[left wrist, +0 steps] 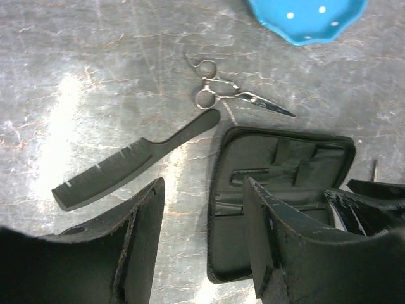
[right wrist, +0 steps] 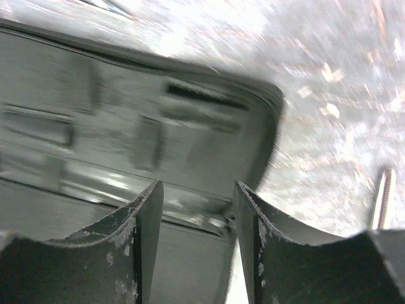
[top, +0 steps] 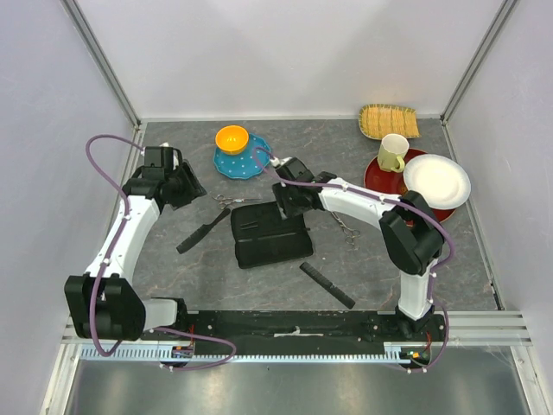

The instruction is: Sort the hair-cutting tools

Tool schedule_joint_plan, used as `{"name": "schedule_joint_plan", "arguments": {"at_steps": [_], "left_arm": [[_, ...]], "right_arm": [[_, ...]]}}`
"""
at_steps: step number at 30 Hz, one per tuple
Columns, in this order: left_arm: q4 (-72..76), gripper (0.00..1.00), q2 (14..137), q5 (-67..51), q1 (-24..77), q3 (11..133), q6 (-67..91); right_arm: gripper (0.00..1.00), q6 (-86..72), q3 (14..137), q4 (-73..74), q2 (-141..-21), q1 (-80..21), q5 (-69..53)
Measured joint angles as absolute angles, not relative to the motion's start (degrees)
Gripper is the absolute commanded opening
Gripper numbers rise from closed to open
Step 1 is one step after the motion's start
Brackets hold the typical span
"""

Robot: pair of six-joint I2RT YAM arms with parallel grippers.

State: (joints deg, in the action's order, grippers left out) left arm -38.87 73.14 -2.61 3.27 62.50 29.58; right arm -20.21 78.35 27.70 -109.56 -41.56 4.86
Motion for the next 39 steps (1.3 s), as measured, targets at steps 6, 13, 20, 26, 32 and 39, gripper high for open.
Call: {"name": "schedule_joint_plan", "arguments": {"at_steps": [6, 13, 20, 26, 32, 39], "left_arm": [[-39.2, 0.59, 73.6, -2.0, -0.2, 59.0, 30.0], [-39.4, 0.60, 73.5, -3.4, -6.5, 57.3, 30.7], [-39.4, 0.60, 71.7, -6.1, -8.7, 55.0, 32.0], [-39.4, 0.60, 70.9, -7.7, -9.1, 54.3, 32.1], [-39.4, 0.61, 70.8, -8.1, -10.1, 54.3, 32.1], [-39.4, 0.64, 70.8, -7.9, -12.5, 54.3, 32.1]], "right_arm": [[0.48, -14.1, 88.0, 22.4, -112.0, -46.6, 0.0], [0.37, -10.3, 101.6, 14.0, -125.8, -49.6, -6.8], [0.33, -9.1, 105.1, 8.8, -136.0, -51.4, -8.1], [0.33, -9.1, 105.8, 6.2, -136.9, -53.0, -8.2], [0.34, -9.1, 106.7, 4.3, -137.0, -54.5, -7.6], [0.34, -8.7, 114.3, 4.7, -143.3, -54.8, -6.9]]}}
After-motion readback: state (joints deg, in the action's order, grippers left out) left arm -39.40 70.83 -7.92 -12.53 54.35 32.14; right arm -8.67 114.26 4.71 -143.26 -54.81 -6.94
